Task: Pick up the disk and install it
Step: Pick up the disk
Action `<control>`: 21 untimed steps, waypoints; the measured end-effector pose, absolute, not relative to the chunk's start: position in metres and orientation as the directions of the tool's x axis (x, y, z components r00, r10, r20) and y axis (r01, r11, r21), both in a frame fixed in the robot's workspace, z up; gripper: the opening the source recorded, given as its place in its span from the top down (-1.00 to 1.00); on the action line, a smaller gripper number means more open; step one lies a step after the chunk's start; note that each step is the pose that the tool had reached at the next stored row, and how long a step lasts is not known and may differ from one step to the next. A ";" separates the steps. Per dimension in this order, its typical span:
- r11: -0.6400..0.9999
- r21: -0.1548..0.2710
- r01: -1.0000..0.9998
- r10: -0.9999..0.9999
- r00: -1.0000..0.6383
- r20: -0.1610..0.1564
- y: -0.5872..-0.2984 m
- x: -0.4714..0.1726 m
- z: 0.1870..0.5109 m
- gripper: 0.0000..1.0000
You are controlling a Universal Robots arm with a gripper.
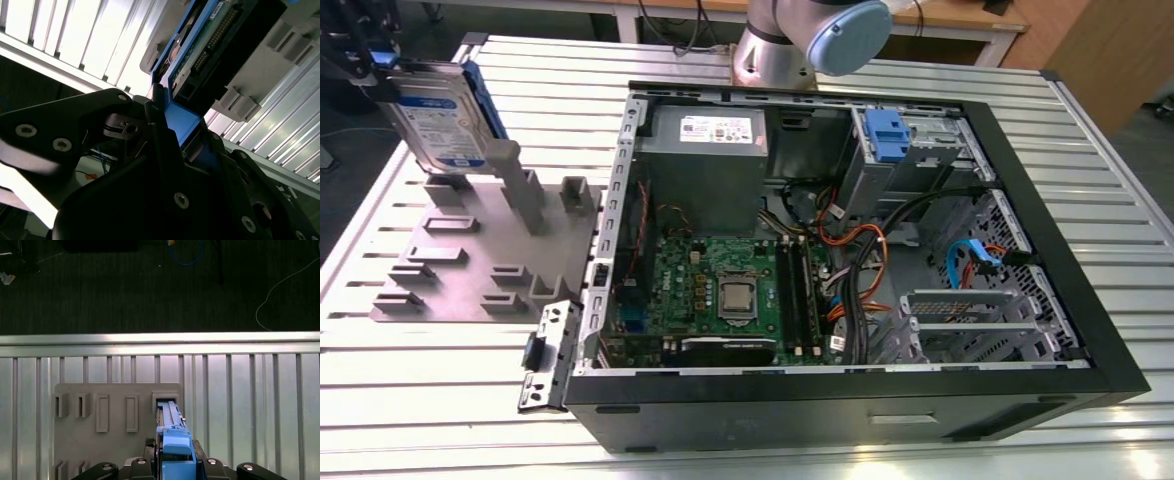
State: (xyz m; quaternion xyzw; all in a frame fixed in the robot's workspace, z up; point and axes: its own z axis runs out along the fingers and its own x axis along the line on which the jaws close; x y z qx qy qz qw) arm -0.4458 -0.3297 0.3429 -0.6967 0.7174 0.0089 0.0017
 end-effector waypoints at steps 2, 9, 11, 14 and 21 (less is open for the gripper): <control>0.029 0.010 -1.000 -0.999 -0.029 -0.015 -0.330 -0.446 0.343 0.27; 0.029 0.010 -1.000 -0.999 -0.029 -0.015 -0.330 -0.446 0.346 0.27; 0.029 0.010 -1.000 -0.999 -0.029 -0.015 -0.330 -0.446 0.346 0.27; 0.029 0.010 -1.000 -0.999 -0.029 -0.015 -0.330 -0.446 0.346 0.27; 0.029 0.010 -1.000 -0.999 -0.029 -0.015 -0.330 -0.446 0.349 0.27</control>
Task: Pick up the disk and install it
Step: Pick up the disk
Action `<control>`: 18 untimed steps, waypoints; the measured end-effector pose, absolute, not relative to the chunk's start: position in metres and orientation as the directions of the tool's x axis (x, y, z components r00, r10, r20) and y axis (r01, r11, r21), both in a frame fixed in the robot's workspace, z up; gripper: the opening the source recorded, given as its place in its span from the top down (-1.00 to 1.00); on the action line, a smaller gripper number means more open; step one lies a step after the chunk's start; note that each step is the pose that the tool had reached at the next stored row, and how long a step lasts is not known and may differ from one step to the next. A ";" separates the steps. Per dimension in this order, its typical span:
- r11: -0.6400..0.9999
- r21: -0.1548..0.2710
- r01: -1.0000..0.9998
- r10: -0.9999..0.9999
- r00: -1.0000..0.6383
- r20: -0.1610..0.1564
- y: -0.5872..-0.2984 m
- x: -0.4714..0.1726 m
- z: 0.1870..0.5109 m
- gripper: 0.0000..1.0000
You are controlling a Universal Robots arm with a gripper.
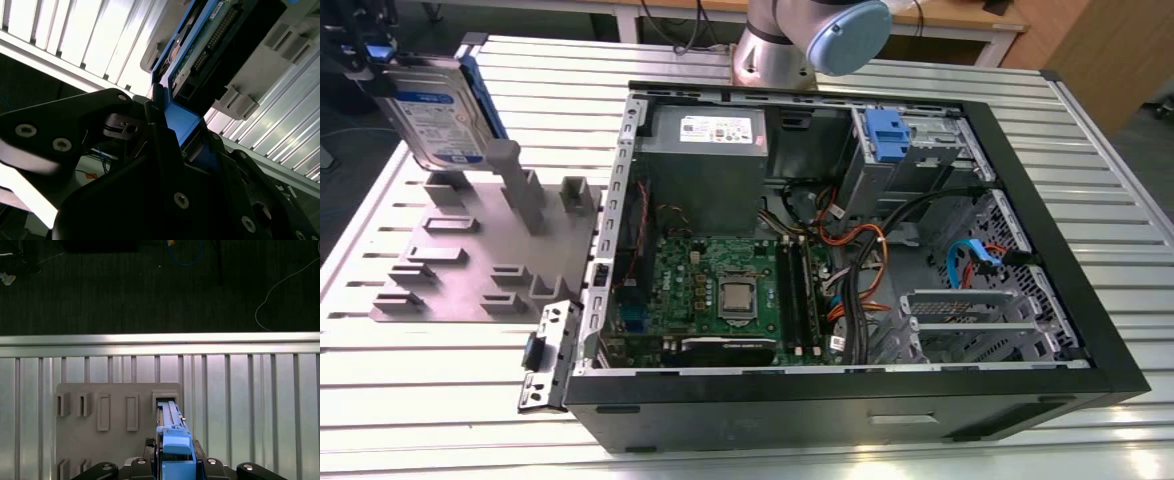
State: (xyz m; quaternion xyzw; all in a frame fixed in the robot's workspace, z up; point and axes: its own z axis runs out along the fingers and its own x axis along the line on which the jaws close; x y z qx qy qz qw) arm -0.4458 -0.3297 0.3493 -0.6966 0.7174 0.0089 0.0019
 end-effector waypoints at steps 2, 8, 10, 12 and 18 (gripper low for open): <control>0.029 0.010 -1.000 -0.999 -0.029 -0.015 -0.330 -0.446 0.350 0.27; 0.029 0.010 -1.000 -0.999 -0.029 -0.015 -0.330 -0.446 0.351 0.27; 0.029 0.010 -1.000 -0.999 -0.029 -0.015 -0.330 -0.446 0.351 0.27; 0.029 0.010 -1.000 -0.999 -0.029 -0.015 -0.330 -0.446 0.351 0.27; 0.029 0.010 -1.000 -0.999 -0.029 -0.015 -0.330 -0.446 0.352 0.27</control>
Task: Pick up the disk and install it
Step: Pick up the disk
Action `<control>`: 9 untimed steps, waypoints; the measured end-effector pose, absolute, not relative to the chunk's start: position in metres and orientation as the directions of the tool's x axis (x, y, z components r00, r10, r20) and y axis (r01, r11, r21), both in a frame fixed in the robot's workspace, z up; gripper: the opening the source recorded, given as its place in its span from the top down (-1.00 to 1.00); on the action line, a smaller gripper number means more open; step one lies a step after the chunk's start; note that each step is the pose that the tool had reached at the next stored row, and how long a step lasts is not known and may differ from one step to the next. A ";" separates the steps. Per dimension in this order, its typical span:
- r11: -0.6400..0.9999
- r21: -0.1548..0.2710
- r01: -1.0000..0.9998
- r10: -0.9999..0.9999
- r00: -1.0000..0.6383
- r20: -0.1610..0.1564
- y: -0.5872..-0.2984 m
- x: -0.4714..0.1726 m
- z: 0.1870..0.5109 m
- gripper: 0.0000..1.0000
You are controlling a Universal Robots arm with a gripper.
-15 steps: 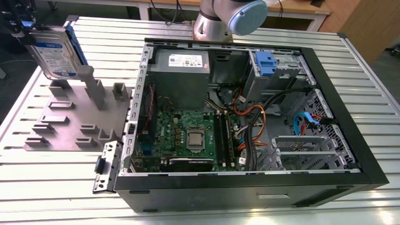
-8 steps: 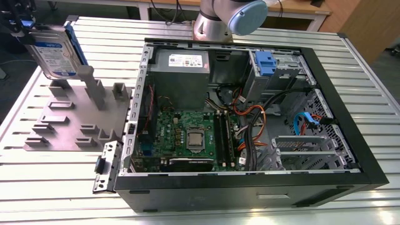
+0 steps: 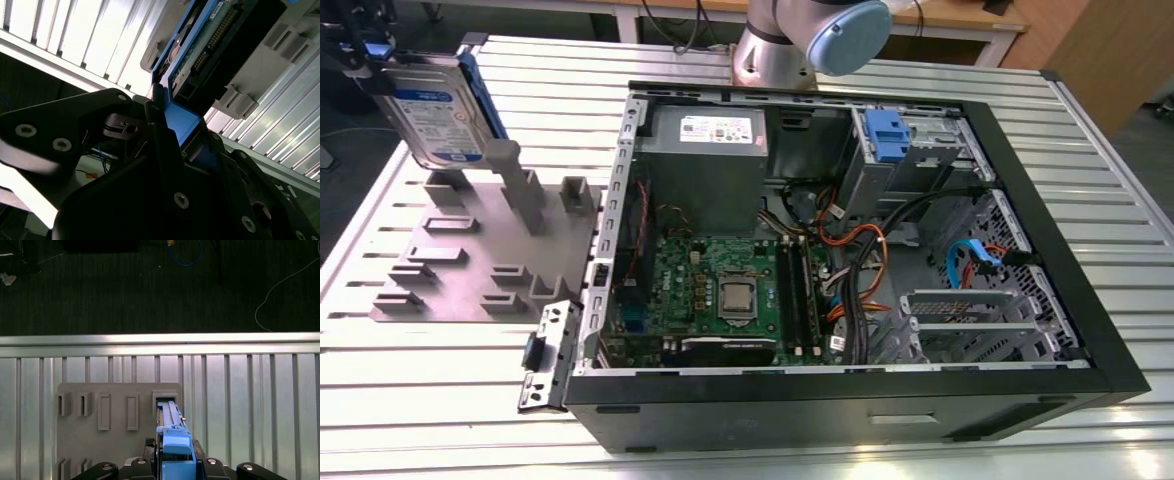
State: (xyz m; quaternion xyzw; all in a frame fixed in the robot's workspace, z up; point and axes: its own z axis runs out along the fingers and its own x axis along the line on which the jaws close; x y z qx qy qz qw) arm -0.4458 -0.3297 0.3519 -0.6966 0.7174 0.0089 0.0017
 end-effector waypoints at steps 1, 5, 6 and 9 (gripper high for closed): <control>0.029 0.010 -1.000 -0.999 -0.029 -0.015 -0.330 -0.446 0.352 0.27; 0.029 0.010 -1.000 -0.999 -0.029 -0.015 -0.330 -0.446 0.354 0.27; 0.029 0.010 -1.000 -0.999 -0.029 -0.015 -0.330 -0.446 0.354 0.27; 0.029 0.010 -1.000 -0.999 -0.029 -0.015 -0.330 -0.446 0.355 0.27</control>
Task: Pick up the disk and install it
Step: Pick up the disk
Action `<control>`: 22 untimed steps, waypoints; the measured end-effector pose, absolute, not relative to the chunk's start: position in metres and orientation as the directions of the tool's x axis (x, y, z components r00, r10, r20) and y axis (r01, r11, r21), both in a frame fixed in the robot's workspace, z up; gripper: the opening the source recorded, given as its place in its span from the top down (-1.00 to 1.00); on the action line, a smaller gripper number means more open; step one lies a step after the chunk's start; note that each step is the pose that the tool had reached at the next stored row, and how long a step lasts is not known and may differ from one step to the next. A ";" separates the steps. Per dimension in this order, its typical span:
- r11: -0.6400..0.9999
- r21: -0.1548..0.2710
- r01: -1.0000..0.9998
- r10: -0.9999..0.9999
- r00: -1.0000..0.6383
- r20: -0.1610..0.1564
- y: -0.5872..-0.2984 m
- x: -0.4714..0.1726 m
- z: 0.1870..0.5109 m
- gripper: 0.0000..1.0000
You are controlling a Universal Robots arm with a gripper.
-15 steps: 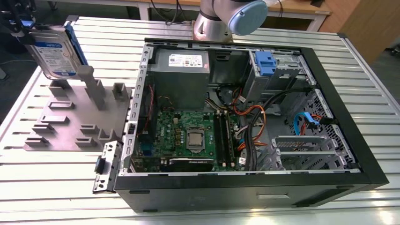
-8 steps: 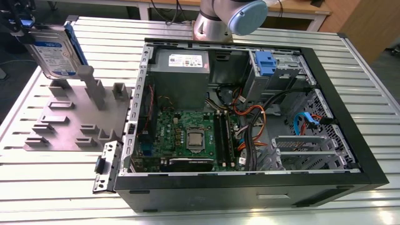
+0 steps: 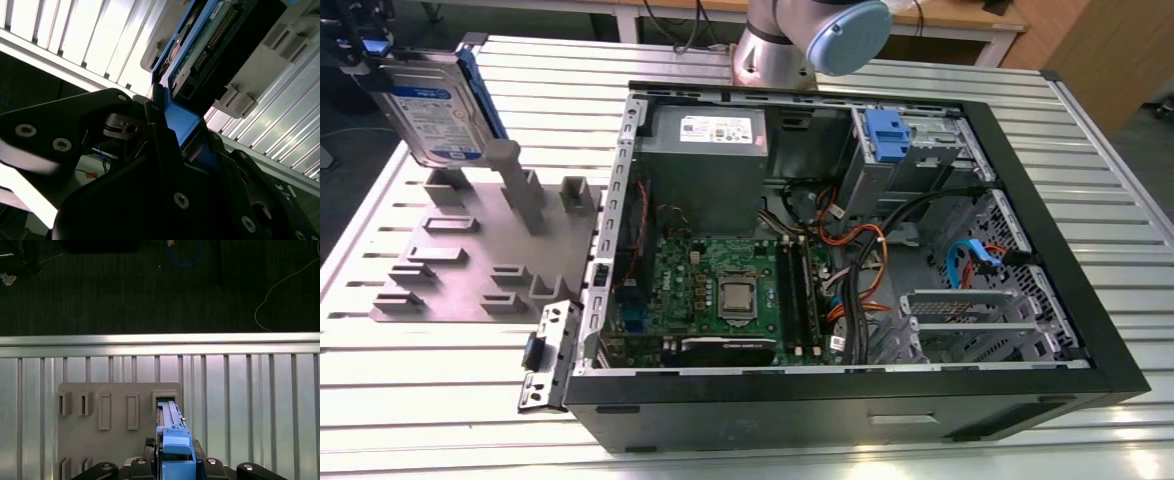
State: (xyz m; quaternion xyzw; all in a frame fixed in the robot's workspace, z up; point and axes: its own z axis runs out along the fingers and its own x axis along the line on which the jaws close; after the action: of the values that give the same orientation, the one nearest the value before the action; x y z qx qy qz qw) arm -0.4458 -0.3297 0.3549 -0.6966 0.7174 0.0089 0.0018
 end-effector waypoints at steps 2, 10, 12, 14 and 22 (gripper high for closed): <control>0.029 0.010 -1.000 -0.999 -0.029 -0.015 -0.330 -0.446 0.355 0.27; 0.029 0.010 -1.000 -0.999 -0.029 -0.015 -0.330 -0.446 0.357 0.27; 0.029 0.010 -1.000 -0.999 -0.029 -0.015 -0.330 -0.446 0.358 0.27; 0.029 0.010 -1.000 -0.999 -0.029 -0.015 -0.330 -0.446 0.359 0.27; 0.029 0.010 -1.000 -0.999 -0.029 -0.015 -0.330 -0.446 0.360 0.27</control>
State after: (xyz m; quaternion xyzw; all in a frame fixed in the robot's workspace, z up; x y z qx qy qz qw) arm -0.4458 -0.3297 0.3601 -0.6966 0.7174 0.0089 0.0019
